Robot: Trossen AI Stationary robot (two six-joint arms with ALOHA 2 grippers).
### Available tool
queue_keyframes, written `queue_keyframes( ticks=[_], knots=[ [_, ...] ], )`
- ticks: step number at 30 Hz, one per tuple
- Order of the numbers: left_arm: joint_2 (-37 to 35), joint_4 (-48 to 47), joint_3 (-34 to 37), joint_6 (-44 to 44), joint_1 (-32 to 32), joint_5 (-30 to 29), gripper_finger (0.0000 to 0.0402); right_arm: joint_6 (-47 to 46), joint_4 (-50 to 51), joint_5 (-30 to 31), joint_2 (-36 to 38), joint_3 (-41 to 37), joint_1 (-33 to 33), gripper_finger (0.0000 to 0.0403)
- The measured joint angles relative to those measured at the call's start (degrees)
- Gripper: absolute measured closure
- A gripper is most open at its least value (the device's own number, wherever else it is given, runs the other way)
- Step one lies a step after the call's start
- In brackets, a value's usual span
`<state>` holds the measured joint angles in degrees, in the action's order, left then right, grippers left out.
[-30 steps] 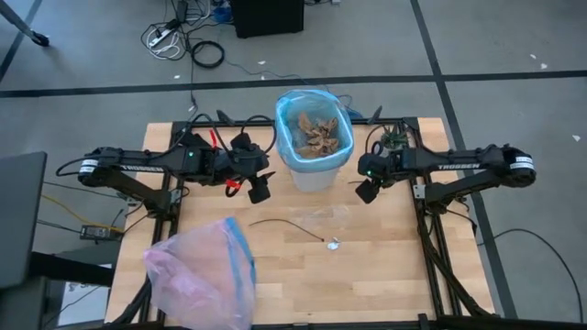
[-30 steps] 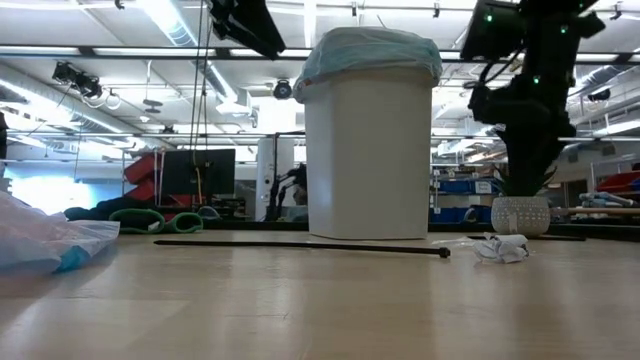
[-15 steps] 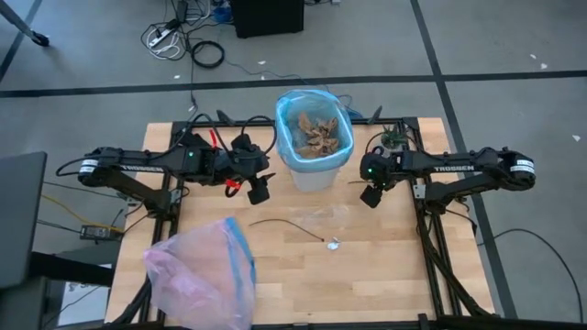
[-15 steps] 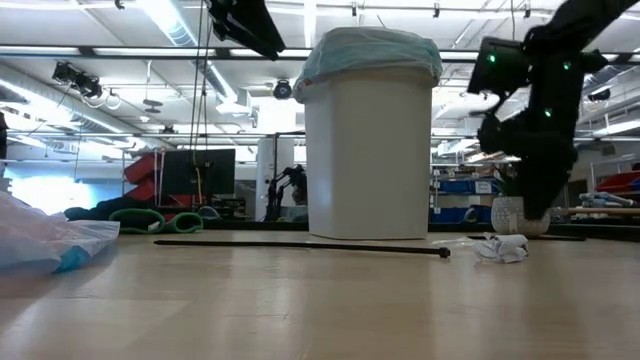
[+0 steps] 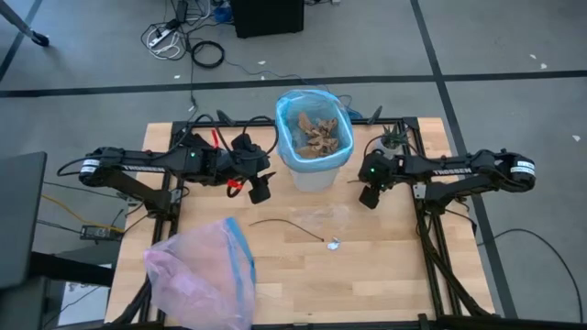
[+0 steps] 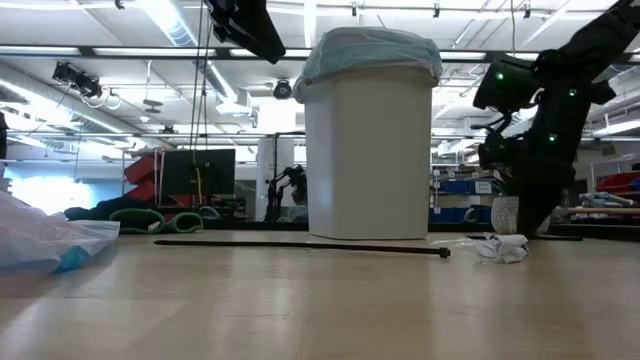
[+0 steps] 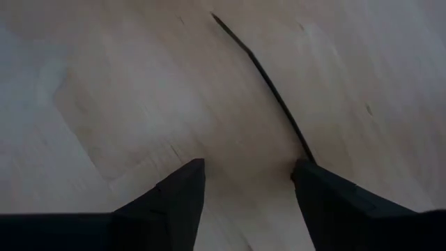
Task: Place trash/remove bag and relplace
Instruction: Put the cable tie into the trash bin
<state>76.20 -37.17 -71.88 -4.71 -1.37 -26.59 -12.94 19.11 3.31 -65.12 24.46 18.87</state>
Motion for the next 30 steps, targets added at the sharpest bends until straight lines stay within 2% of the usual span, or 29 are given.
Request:
queue_keyframes(
  ticks=[3,6,11,15,24,30],
  knots=[
    [0.0,-0.21,0.0,-0.05,-0.06,-0.16,0.0165,-1.08,-0.01,-1.06,0.02,2.34,-0.56,0.022],
    [0.0,-0.7,0.0,-0.2,-0.13,-0.16,0.0165,0.04,1.58,1.76,0.02,4.8,-1.24,0.0229],
    [0.0,-1.66,0.0,-0.22,-0.13,-0.18,0.0165,5.81,1.31,6.94,0.03,6.69,-0.82,0.0229],
    [0.0,-1.8,0.0,-0.16,-0.13,-0.18,0.0165,10.58,1.4,7.34,-0.86,5.61,1.75,0.0231],
    [0.0,-1.86,0.0,-0.26,-0.13,-0.18,0.0165,14.44,-2.24,1.22,-1.38,1.83,6.42,0.0234],
    [0.0,-1.99,0.0,-0.26,-0.13,-0.18,0.0165,12.77,-4.3,-2.1,-1.18,-2.83,8.6,0.0242]
  ],
)
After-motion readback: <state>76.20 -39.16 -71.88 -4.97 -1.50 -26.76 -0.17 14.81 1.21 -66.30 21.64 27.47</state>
